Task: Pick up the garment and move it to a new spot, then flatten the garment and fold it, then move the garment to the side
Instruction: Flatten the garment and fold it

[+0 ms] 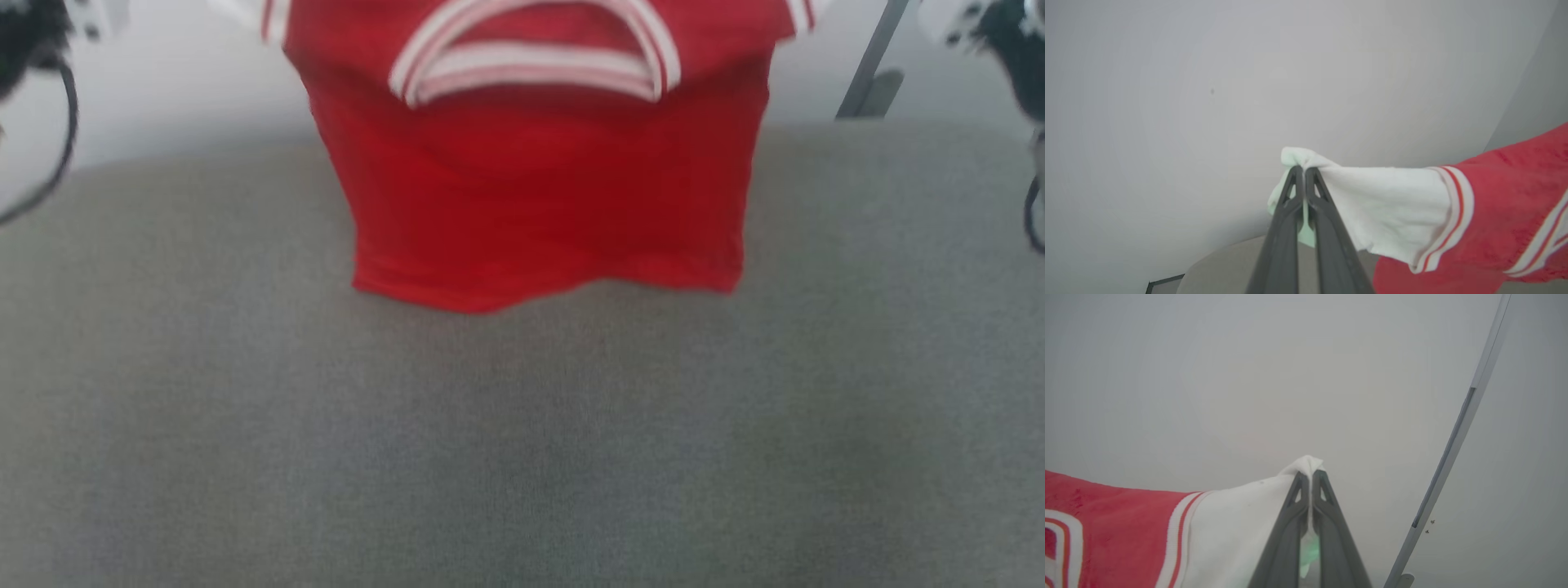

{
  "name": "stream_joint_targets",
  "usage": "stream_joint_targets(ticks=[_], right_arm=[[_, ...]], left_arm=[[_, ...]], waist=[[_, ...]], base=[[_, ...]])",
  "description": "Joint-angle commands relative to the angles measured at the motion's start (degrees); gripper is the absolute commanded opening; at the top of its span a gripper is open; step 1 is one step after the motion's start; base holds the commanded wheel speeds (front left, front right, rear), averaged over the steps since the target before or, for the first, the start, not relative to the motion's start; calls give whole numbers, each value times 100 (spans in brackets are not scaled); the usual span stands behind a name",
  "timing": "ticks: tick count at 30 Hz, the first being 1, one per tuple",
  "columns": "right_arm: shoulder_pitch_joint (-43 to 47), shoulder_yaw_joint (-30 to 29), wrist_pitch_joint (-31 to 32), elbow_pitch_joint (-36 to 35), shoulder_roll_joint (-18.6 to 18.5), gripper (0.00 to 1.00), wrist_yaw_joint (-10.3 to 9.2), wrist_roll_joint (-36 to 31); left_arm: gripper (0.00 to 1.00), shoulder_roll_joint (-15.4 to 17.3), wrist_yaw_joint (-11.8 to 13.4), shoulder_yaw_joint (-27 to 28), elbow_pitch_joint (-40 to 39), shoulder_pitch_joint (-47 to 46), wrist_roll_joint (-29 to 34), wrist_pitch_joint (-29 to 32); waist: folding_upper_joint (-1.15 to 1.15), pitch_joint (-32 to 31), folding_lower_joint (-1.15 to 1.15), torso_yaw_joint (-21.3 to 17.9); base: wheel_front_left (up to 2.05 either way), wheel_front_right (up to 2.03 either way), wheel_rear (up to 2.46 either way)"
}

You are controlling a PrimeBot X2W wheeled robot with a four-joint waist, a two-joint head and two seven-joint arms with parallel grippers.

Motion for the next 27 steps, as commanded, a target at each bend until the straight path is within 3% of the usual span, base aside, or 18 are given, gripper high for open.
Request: stream_joint_targets(ticks=[1, 12, 17, 22, 27], right_arm=[[-102, 20, -141, 61, -3, 0, 1, -83], [-1700, -149, -2194, 1305, 17, 0, 1, -1203], [-2086, -396, -2518, 1652, 111, 0, 1, -1947], [-1841, -422, -2548, 1862, 247, 0, 1, -2300], [-1274, -58, -2518, 2412, 416, 0, 1, -2005]], left_arm=[[0, -33, 22, 12, 41, -110, 39, -93], [0, -418, 120, 91, 778, -1720, 673, -1880], [0, -606, 88, 84, 1162, -2082, 840, -2873], [0, -859, -93, -17, 1709, -1727, 723, -3134], [0, -1140, -205, -158, 2104, -1049, 452, -2836]], waist=[[0, 282, 0, 11], [0, 1549, 0, 134], [0, 1872, 0, 226], [0, 1922, 0, 353], [0, 1739, 0, 488]], base=[[0, 0, 0], [0, 0, 0], [0, 0, 0], [0, 0, 0], [0, 0, 0]])
